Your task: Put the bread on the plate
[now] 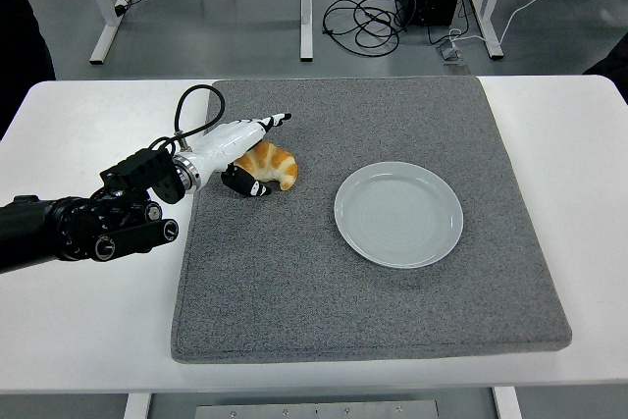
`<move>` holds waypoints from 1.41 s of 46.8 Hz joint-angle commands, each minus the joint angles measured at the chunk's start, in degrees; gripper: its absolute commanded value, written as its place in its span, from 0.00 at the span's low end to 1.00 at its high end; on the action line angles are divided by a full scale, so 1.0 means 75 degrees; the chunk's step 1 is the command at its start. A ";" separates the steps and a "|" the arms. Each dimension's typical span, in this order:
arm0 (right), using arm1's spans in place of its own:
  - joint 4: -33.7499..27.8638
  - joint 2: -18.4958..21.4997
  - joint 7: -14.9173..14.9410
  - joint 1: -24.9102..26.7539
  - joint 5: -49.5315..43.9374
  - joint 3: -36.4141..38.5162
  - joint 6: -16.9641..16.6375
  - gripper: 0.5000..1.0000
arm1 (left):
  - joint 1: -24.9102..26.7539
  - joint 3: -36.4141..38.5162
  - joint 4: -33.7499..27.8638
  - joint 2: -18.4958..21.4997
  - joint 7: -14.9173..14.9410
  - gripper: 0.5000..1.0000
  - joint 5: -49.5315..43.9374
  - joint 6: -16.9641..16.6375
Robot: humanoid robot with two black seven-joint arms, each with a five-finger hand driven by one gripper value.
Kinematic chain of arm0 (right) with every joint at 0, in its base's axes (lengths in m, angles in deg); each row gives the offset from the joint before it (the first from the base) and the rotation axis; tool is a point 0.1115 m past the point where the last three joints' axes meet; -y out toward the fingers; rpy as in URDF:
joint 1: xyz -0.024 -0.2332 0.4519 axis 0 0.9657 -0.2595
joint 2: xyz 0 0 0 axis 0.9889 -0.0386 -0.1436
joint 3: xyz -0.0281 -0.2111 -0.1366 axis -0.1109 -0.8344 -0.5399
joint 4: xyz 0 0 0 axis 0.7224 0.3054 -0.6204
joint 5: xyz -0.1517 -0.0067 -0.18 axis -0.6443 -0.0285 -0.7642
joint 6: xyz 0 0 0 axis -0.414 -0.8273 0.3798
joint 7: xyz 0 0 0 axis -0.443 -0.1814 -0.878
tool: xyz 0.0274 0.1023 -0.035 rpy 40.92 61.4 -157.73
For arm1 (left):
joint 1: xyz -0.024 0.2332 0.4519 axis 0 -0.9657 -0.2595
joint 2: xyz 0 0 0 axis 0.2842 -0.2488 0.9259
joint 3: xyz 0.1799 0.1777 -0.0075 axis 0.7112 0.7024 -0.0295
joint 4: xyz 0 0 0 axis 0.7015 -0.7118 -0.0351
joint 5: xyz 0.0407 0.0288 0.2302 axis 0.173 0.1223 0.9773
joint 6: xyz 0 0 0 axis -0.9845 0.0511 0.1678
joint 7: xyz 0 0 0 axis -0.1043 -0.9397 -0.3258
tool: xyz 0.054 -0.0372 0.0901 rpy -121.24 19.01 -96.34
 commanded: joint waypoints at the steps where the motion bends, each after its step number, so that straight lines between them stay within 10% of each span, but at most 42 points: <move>1: 0.0000 0.0000 0.0002 0.0000 0.0000 -0.0002 0.0000 1.00 | -0.0028 -0.0003 0.0045 0.0001 -0.0003 0.94 -0.0008 0.0001; 30: 0.0000 0.0000 0.0002 0.0000 0.0000 -0.0002 0.0000 1.00 | -0.0040 -0.0038 0.0186 -0.0222 -0.0003 0.79 -0.0102 -0.0081; 37: 0.0000 0.0000 0.0002 0.0000 0.0000 -0.0002 0.0000 1.00 | -0.0087 -0.0050 0.0245 -0.0327 -0.0003 0.59 -0.0114 -0.0104; 43: 0.0000 0.0000 0.0002 0.0000 0.0000 -0.0002 0.0000 1.00 | -0.0111 -0.0050 0.0245 -0.0327 0.0009 0.00 -0.0126 -0.0093; 66: 0.0000 0.0000 -0.0010 0.0000 0.0000 -0.0002 0.0000 1.00 | 0.0229 -0.0202 0.0233 -0.0222 -0.0049 0.00 -0.0266 -0.0046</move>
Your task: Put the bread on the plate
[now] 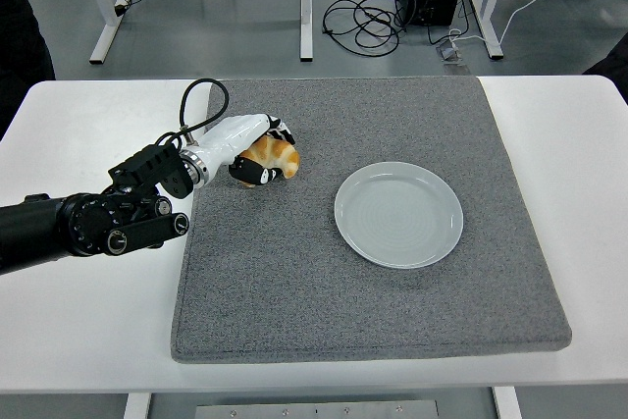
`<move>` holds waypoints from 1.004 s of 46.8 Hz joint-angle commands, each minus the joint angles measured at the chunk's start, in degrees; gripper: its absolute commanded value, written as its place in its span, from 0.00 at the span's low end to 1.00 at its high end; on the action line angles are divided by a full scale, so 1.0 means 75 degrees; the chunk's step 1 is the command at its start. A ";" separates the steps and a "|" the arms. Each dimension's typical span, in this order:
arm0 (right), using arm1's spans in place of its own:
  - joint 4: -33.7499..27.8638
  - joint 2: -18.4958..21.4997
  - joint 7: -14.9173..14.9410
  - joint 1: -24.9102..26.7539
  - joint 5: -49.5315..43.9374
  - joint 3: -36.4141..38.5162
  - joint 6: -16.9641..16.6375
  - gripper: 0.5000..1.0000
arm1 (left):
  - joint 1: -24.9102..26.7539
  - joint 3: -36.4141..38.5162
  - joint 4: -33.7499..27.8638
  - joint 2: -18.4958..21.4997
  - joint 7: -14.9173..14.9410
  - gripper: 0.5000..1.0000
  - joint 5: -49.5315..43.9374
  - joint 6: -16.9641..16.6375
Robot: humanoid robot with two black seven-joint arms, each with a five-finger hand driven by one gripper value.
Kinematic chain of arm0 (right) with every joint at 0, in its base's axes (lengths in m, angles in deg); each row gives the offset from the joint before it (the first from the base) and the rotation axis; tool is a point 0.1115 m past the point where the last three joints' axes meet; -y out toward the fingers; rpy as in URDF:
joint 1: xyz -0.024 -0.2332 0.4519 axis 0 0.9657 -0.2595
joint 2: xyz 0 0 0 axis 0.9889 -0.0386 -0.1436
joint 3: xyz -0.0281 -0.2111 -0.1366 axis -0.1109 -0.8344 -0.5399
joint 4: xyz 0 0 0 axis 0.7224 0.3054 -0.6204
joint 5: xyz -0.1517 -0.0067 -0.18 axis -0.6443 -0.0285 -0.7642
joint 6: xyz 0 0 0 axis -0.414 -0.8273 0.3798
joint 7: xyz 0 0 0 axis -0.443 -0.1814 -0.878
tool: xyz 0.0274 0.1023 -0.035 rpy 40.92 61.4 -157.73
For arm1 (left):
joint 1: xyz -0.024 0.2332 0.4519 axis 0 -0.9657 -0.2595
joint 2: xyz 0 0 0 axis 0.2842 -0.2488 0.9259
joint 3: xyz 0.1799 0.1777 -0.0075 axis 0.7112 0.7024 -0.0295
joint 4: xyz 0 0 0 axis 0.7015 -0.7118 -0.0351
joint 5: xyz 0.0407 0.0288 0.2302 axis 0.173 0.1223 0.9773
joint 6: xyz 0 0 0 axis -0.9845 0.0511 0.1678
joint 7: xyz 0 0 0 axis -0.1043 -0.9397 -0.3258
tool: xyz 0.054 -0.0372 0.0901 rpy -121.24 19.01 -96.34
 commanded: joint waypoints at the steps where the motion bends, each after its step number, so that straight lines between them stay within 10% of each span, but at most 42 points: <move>1: 0.0000 0.0000 0.0000 0.0000 0.0000 0.0010 0.0000 1.00 | 0.0134 -0.0003 -0.0018 0.0018 -0.0045 0.00 0.0012 0.0003; 47: 0.0000 0.0000 0.0000 0.0000 0.0000 -0.0002 0.0000 1.00 | 0.3755 0.0102 -0.0006 0.1073 -0.0267 0.00 -0.0047 0.1410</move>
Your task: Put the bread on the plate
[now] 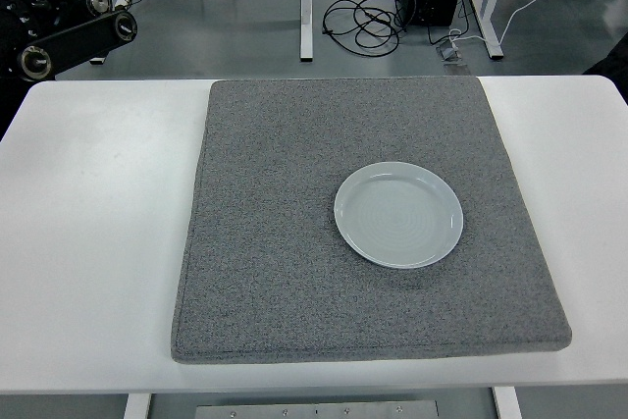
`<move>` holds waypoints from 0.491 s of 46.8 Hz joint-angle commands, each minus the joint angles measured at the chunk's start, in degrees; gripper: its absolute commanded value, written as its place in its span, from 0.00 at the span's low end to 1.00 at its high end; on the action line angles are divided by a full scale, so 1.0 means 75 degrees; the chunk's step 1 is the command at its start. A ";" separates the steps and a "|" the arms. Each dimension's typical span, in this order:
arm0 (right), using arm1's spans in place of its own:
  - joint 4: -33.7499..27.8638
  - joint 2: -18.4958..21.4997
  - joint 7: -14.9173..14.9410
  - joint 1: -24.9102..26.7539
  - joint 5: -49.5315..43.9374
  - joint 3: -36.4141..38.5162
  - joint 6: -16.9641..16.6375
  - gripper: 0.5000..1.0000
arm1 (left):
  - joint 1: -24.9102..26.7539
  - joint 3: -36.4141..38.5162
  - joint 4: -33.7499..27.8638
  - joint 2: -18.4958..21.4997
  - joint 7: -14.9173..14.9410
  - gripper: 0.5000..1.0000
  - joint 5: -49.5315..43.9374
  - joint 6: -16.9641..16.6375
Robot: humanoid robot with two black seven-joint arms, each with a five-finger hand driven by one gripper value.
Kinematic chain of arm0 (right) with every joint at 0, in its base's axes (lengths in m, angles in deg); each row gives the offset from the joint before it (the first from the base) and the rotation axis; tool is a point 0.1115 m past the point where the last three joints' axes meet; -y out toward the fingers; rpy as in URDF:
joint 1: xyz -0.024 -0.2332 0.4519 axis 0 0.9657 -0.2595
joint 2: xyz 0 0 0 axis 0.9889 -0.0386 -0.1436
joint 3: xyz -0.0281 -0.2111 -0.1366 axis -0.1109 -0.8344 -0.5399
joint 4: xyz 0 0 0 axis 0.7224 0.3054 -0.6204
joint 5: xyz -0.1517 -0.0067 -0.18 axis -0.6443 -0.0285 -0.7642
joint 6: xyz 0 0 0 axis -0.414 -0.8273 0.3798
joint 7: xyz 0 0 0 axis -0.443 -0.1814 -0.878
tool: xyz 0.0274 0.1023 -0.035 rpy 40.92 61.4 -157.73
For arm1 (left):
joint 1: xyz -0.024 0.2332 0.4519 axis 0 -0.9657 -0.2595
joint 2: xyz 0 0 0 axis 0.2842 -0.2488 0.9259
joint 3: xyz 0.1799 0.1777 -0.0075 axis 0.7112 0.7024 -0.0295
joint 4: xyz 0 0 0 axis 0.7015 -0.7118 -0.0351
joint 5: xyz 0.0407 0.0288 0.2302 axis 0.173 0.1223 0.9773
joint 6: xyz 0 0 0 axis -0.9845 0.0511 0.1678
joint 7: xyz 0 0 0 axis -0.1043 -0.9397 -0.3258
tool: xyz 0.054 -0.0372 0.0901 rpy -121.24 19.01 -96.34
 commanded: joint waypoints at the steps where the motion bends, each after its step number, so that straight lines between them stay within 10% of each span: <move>1: 0.0000 0.0000 -0.0009 0.0000 0.0000 0.0011 0.0000 1.00 | 0.0006 -0.0019 0.0010 -0.0011 -0.0059 0.00 -0.0012 0.0076; 23: 0.0000 0.0000 0.0003 0.0000 0.0000 0.0011 0.0000 1.00 | -0.0005 -0.0007 0.0022 -0.0092 -0.0059 0.00 -0.0023 0.0088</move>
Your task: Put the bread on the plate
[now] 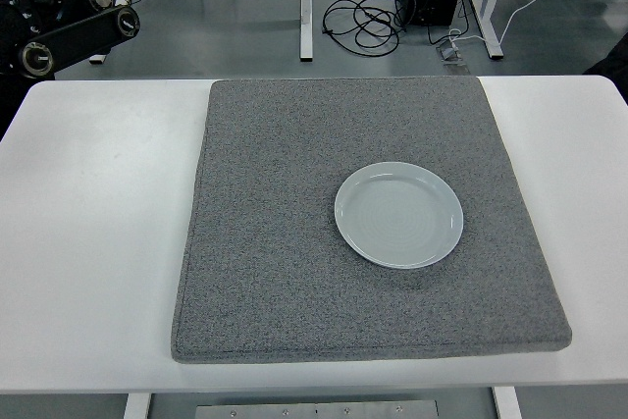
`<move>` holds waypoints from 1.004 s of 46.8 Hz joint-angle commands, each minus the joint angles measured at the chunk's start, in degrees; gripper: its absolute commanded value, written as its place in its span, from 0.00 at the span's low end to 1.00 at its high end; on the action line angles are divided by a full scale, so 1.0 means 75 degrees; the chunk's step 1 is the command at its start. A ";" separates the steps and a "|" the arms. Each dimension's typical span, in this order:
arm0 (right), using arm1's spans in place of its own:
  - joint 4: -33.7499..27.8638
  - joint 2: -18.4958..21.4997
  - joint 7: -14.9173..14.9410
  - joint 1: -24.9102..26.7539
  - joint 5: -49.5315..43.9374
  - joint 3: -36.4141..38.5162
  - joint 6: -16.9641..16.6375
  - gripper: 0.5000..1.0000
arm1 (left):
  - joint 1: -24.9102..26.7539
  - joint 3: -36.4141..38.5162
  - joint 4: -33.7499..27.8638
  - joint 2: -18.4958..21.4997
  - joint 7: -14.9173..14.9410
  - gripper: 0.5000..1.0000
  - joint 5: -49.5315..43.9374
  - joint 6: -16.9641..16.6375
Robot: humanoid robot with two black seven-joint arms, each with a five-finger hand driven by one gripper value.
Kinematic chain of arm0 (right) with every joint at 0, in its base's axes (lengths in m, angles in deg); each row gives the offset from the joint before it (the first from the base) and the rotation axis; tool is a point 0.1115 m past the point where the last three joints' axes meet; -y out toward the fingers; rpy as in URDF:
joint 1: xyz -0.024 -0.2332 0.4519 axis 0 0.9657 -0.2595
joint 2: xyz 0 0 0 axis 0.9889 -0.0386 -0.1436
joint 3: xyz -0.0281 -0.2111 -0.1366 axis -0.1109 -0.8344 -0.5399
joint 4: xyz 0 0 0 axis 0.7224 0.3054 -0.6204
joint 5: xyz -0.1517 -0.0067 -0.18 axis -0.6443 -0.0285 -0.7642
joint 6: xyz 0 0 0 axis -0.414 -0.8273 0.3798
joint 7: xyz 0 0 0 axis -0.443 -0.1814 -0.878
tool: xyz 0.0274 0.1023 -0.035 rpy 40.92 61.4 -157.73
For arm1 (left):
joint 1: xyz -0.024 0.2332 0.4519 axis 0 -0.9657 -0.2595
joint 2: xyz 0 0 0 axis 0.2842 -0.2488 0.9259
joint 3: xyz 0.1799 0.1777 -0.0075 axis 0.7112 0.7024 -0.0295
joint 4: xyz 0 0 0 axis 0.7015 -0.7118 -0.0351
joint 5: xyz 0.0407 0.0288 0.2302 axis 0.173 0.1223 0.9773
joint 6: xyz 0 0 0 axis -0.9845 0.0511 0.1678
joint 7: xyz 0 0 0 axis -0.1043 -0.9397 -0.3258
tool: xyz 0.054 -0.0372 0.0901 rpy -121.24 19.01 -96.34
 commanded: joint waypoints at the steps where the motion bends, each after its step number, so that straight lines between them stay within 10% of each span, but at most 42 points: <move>1: 0.0000 0.0000 -0.0001 0.0000 0.0000 -0.0002 0.0000 1.00 | -0.0036 0.0004 0.0001 -0.0024 0.0001 0.00 0.0000 -0.0001; 21: 0.0000 0.0000 -0.0001 0.0000 0.0000 0.0010 0.0000 1.00 | -0.0177 0.0179 0.1277 -0.2576 -0.0046 0.00 0.0000 0.0199; 34: 0.0000 0.0000 -0.0001 0.0000 0.0000 0.0010 0.0000 1.00 | -0.0165 0.0332 0.1817 -0.2613 -0.0081 0.00 0.0070 0.0351; 47: 0.0000 0.0000 -0.0001 0.0000 0.0000 -0.0002 0.0000 1.00 | -0.0177 0.0332 0.0705 -0.2613 -0.0420 0.00 0.0281 0.0503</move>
